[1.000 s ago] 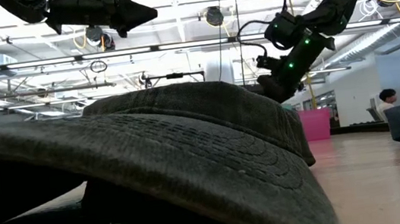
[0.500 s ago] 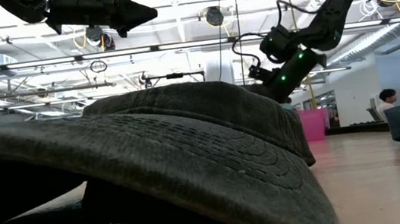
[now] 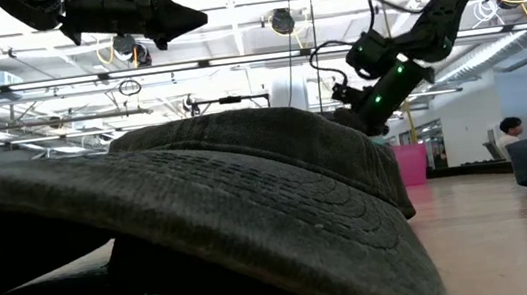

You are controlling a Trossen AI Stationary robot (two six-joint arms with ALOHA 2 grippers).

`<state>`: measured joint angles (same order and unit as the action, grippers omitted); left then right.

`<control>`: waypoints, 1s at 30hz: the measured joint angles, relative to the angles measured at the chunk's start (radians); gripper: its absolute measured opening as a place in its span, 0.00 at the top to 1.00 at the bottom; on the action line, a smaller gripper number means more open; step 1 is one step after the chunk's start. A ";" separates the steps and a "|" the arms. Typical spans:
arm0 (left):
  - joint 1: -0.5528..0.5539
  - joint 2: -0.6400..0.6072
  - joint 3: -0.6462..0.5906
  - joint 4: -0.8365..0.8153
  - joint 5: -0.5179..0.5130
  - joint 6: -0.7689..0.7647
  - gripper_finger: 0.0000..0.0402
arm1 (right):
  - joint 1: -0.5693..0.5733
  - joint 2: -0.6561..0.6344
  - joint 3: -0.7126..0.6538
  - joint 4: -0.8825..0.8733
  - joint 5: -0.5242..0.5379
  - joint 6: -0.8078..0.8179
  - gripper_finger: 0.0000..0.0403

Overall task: Pick & Place hat
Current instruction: Put the brown cap into the pink bin

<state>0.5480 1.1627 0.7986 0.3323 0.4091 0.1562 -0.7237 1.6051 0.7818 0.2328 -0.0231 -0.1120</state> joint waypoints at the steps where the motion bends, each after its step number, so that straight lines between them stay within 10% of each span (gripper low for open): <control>1: 0.000 0.000 0.000 -0.001 0.000 0.000 0.84 | 0.007 -0.019 -0.001 -0.007 0.026 0.000 0.61; 20: 0.000 0.000 0.000 -0.009 0.000 -0.004 0.84 | 0.111 -0.185 0.001 0.190 0.024 -0.184 0.61; 30: 0.000 0.000 0.000 -0.005 0.000 -0.003 0.84 | 0.079 -0.147 0.001 0.008 0.126 -0.051 0.61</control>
<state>0.5480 1.1629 0.7986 0.3277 0.4095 0.1527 -0.6445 1.4576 0.7826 0.2406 0.1027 -0.1631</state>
